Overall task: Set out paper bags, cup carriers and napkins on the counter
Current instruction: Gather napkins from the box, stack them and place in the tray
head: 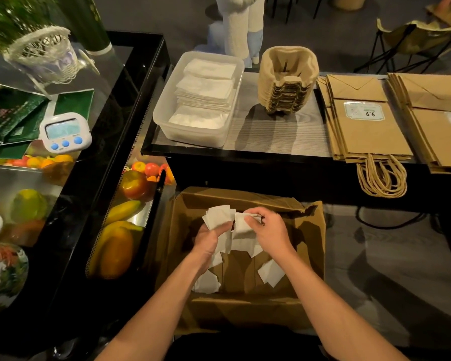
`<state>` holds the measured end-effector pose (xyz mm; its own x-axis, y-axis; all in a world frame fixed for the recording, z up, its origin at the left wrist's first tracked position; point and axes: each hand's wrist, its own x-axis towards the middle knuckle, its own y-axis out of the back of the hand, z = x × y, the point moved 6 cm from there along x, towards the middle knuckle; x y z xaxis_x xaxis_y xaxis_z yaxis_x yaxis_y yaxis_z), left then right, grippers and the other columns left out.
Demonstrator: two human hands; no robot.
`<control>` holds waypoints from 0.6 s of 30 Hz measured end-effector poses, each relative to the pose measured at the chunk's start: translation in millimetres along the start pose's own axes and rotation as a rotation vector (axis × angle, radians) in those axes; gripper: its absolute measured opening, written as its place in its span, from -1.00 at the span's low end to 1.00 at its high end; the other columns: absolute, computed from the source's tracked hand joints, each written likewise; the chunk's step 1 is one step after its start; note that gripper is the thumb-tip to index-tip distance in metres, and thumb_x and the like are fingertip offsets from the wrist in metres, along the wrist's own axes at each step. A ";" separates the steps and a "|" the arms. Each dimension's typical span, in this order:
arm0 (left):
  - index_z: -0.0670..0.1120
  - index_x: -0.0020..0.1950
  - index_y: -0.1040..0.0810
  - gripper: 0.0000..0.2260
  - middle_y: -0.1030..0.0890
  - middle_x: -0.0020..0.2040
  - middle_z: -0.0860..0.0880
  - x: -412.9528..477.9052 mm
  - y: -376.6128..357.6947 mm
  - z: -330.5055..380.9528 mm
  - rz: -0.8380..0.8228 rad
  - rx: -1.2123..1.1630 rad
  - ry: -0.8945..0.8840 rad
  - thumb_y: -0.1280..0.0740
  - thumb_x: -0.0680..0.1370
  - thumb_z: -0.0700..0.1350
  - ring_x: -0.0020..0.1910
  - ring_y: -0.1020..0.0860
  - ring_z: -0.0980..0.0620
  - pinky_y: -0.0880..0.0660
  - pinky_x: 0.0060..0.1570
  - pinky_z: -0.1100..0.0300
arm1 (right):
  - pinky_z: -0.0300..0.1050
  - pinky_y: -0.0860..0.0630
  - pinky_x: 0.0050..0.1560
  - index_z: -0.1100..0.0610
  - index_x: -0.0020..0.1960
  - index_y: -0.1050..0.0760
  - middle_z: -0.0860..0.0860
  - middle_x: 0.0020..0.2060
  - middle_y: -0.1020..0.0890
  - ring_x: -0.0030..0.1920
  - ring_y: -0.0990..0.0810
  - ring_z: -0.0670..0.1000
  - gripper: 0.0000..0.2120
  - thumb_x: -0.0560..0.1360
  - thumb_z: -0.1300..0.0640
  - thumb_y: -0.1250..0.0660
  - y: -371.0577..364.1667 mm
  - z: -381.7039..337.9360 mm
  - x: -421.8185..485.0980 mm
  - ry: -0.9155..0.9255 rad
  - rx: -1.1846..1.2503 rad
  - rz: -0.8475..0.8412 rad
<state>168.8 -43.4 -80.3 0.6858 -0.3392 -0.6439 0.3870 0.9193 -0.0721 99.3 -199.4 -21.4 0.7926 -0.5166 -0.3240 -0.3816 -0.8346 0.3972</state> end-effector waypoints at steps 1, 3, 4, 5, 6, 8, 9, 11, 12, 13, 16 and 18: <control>0.10 0.27 -0.44 -0.67 -0.56 0.11 0.09 -0.1 -1.2 -0.2 -0.001 0.002 0.001 -0.47 0.56 0.00 0.13 -0.50 0.08 -0.39 -0.08 0.23 | -0.35 -0.44 -0.06 -0.14 0.11 -0.55 -0.12 0.10 -0.59 0.11 -0.54 -0.14 -0.88 0.62 0.06 -0.35 -0.1 -1.0 -0.6 0.015 -0.028 -0.006; 0.07 0.26 -0.43 -0.70 -0.55 0.08 0.08 0.7 -1.6 -1.4 0.006 -0.001 0.008 -0.44 0.58 -0.03 0.09 -0.50 0.08 -0.37 -0.11 0.22 | -0.42 -0.41 -0.02 -0.08 0.12 -0.58 -0.17 0.11 -0.54 0.06 -0.51 -0.21 -0.89 0.62 0.07 -0.35 1.1 -5.8 -2.8 0.088 -0.121 0.003; 0.06 0.28 -0.43 -0.68 -0.54 0.11 0.06 1.2 -1.0 -2.1 0.015 0.003 0.011 -0.44 0.59 -0.02 0.12 -0.49 0.05 -0.38 -0.04 0.19 | -0.43 -0.40 0.01 -0.04 0.15 -0.62 -0.18 0.12 -0.53 0.06 -0.51 -0.21 -0.86 0.62 0.07 -0.35 1.8 -8.0 -3.0 0.138 -0.180 0.023; 0.05 0.32 -0.42 -0.64 -0.52 0.15 0.05 2.4 -0.9 -3.3 0.013 0.004 0.014 -0.44 0.59 0.00 0.15 -0.47 0.03 -0.36 0.05 0.16 | -0.42 -0.40 0.03 -0.01 0.19 -0.64 -0.17 0.13 -0.55 0.08 -0.52 -0.19 -0.82 0.62 0.06 -0.34 2.0 -9.4 -3.0 0.182 -0.232 0.036; 0.05 0.35 -0.41 -0.61 -0.51 0.18 0.04 3.1 -0.9 -3.5 0.012 0.008 0.020 -0.44 0.58 0.02 0.14 -0.46 0.05 -0.35 0.09 0.14 | -0.40 -0.41 0.03 -0.01 0.24 -0.64 -0.16 0.14 -0.58 0.11 -0.52 -0.19 -0.78 0.63 0.04 -0.33 1.8 -10.9 -3.2 0.208 -0.278 0.037; 0.07 0.36 -0.40 -0.60 -0.50 0.21 0.03 5.9 -1.4 -3.9 0.012 0.018 0.013 -0.44 0.58 0.05 0.13 -0.47 0.06 -0.37 0.08 0.12 | -0.35 -0.42 0.02 -0.05 0.29 -0.61 -0.15 0.15 -0.62 0.13 -0.52 -0.18 -0.75 0.65 0.00 -0.30 0.8 -11.6 -3.5 0.213 -0.350 0.017; 0.07 0.37 -0.40 -0.59 -0.50 0.24 0.02 7.7 -1.7 -4.3 0.014 0.019 0.011 -0.44 0.57 0.06 0.17 -0.46 0.03 -0.37 0.12 0.10 | -0.34 -0.43 -0.02 -0.05 0.28 -0.61 -0.13 0.13 -0.64 0.10 -0.54 -0.16 -0.75 0.65 0.00 -0.30 0.4 -11.5 -3.4 0.210 -0.365 0.007; 0.04 0.38 -0.39 -0.55 -0.49 0.25 0.01 9.2 -1.1 -2.9 0.027 0.032 0.011 -0.45 0.56 0.07 0.23 -0.43 -0.01 -0.34 0.18 0.05 | -0.37 -0.42 -0.12 -0.04 0.23 -0.62 -0.10 0.06 -0.66 0.05 -0.59 -0.11 -0.79 0.65 0.00 -0.30 0.2 -11.6 -3.4 0.214 -0.374 0.000; 0.04 0.36 -0.40 -0.54 -0.49 0.25 0.02 9.3 -0.4 -1.5 0.039 0.036 0.006 -0.47 0.54 0.09 0.24 -0.43 -0.02 -0.34 0.19 0.04 | -0.38 -0.40 -0.10 -0.02 0.20 -0.63 -0.10 0.07 -0.64 0.07 -0.59 -0.09 -0.81 0.65 0.02 -0.30 0.2 -12.2 -3.3 0.229 -0.383 0.006; 0.02 0.37 -0.41 -0.47 -0.51 0.28 0.01 10.5 0.0 -1.4 0.039 0.035 -0.006 -0.50 0.48 0.14 0.27 -0.44 -0.03 -0.35 0.21 0.02 | -0.36 -0.40 -0.01 0.00 0.17 -0.63 -0.10 0.14 -0.60 0.14 -0.56 -0.08 -0.83 0.64 0.03 -0.31 0.1 -12.2 -2.5 0.259 -0.406 0.022; 0.00 0.49 -0.40 -0.27 -0.50 0.40 -0.06 8.9 -0.5 1.2 0.035 0.040 -0.018 -0.50 0.38 0.22 0.37 -0.44 -0.11 -0.36 0.31 -0.03 | -0.09 -0.32 0.30 0.03 0.08 -0.66 -0.07 0.29 -0.52 0.30 -0.40 -0.05 -0.87 0.62 0.05 -0.34 1.9 -14.4 -2.2 0.404 -0.507 0.131; -0.01 0.49 -0.39 -0.33 -0.51 0.38 -0.06 8.5 1.3 2.7 0.057 0.048 -0.015 -0.50 0.45 0.17 0.36 -0.45 -0.11 -0.36 0.27 0.00 | -0.03 -0.37 0.27 0.03 0.07 -0.65 -0.06 0.17 -0.59 0.23 -0.47 -0.05 -0.88 0.62 0.06 -0.34 3.7 -20.2 -4.2 0.495 -0.517 0.172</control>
<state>176.8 -45.7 -83.8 0.7168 -0.2896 -0.6343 0.3755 0.9268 0.0012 104.1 -196.4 -1.2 0.9101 -0.3835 0.1567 -0.3443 -0.4896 0.8011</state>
